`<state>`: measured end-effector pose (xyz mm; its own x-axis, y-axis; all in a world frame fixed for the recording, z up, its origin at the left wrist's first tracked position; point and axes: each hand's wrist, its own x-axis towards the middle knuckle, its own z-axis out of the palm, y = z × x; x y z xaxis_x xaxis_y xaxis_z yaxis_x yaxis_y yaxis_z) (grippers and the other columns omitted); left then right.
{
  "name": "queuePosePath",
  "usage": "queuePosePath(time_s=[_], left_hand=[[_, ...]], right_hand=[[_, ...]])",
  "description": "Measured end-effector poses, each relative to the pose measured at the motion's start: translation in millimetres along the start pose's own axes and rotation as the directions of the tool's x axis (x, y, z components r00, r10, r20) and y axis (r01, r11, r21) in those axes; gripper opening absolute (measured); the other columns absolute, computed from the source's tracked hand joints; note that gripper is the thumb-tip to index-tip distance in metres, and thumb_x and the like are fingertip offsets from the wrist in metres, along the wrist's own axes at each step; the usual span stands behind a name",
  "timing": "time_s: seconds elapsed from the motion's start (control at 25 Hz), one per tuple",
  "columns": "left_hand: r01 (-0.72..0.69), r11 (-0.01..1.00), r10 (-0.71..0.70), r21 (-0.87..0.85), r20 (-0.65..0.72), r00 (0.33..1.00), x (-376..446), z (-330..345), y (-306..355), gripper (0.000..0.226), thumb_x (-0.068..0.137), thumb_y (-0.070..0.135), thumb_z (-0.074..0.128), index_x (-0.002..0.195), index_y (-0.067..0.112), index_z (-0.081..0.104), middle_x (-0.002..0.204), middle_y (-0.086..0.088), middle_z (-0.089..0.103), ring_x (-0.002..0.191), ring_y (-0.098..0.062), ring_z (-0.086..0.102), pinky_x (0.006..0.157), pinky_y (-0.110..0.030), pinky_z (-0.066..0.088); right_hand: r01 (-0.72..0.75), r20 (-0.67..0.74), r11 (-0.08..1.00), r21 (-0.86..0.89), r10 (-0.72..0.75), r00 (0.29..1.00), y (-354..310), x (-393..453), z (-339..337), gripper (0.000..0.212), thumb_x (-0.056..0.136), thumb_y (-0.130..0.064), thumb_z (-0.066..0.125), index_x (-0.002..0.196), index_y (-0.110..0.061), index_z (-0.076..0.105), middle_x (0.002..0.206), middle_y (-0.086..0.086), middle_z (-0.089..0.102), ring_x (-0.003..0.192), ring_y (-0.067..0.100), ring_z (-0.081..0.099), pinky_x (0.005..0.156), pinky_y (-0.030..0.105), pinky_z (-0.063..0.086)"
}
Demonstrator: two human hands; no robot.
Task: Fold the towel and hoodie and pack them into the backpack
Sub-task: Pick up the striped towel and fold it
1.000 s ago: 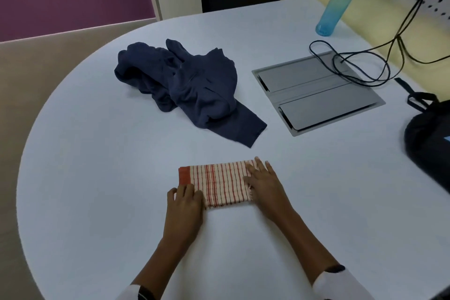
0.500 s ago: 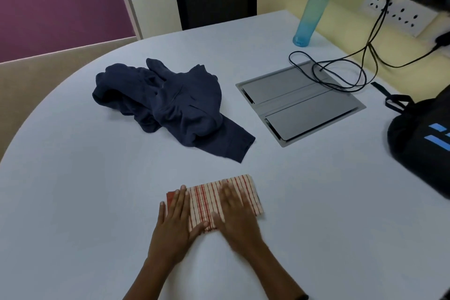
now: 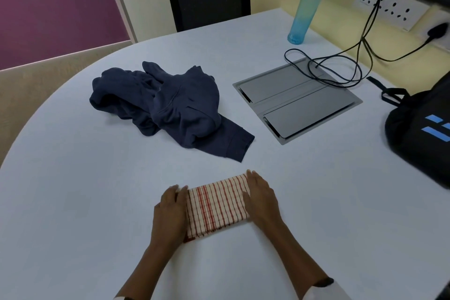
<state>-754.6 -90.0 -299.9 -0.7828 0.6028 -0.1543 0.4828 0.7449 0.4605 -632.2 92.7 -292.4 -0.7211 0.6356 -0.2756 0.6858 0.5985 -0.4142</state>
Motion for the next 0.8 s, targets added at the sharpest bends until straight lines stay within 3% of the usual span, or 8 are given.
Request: queuePosePath(time_s=[0.08, 0.2, 0.32, 0.48, 0.8], left_hand=[[0.003, 0.998, -0.004, 0.068, 0.018, 1.000, 15, -8, -8, 0.047, 0.098, 0.023, 0.043, 0.143, 0.010, 0.037, 0.139, -0.012, 0.046, 0.125, -0.024, 0.047, 0.100, -0.037, 0.042], [0.069, 0.998, -0.070, 0.015, 0.105, 0.992, 30, -20, -19, 0.039, 0.095, 0.023, 0.053, 0.133, 0.011, 0.051, 0.119, -0.007, 0.056, 0.103, -0.018, 0.055, 0.084, -0.027, 0.046], [0.131, 0.990, -0.126, -0.056, 0.078, 0.989, 26, -25, -18, 0.024, 0.088, 0.019, 0.064, 0.111, 0.011, 0.068, 0.100, -0.001, 0.054, 0.086, -0.010, 0.050, 0.068, -0.018, 0.035], [0.177, 0.981, -0.178, -0.077, -0.002, 0.984, 14, -28, -7, 0.015, 0.088, 0.015, 0.065, 0.101, 0.011, 0.071, 0.103, -0.004, 0.063, 0.083, -0.010, 0.050, 0.070, -0.022, 0.034], [0.131, 0.966, -0.145, -0.223, -0.048, 0.988, 20, -33, 72, 0.016, 0.086, 0.012, 0.068, 0.101, 0.007, 0.072, 0.101, -0.009, 0.072, 0.080, -0.014, 0.058, 0.074, -0.026, 0.045]], right_hand=[[-0.099, -0.070, 0.991, 0.091, 0.105, 0.992, -5, 6, -7, 0.056, 0.100, -0.021, 0.044, 0.150, -0.013, 0.020, 0.146, 0.010, 0.037, 0.133, 0.022, 0.037, 0.105, 0.032, 0.036], [-0.235, -0.007, 0.944, 0.230, 0.243, 0.970, -10, 14, -12, 0.060, 0.095, -0.018, 0.055, 0.147, -0.011, 0.026, 0.138, 0.011, 0.042, 0.126, 0.023, 0.045, 0.098, 0.032, 0.043], [-0.286, 0.064, 0.884, 0.370, 0.283, 0.957, -10, 13, -10, 0.060, 0.089, -0.011, 0.063, 0.143, -0.008, 0.036, 0.135, 0.013, 0.050, 0.122, 0.026, 0.052, 0.098, 0.035, 0.045], [-0.277, 0.044, 0.857, 0.434, 0.287, 0.957, -5, 9, -17, 0.040, 0.085, -0.013, 0.069, 0.123, -0.006, 0.059, 0.122, 0.010, 0.064, 0.108, 0.024, 0.062, 0.088, 0.030, 0.049], [-0.220, -0.071, 0.729, 0.648, 0.345, 0.936, 52, -18, -79, 0.027, 0.080, -0.015, 0.074, 0.105, -0.008, 0.069, 0.101, 0.008, 0.072, 0.086, 0.020, 0.068, 0.078, 0.031, 0.057]])
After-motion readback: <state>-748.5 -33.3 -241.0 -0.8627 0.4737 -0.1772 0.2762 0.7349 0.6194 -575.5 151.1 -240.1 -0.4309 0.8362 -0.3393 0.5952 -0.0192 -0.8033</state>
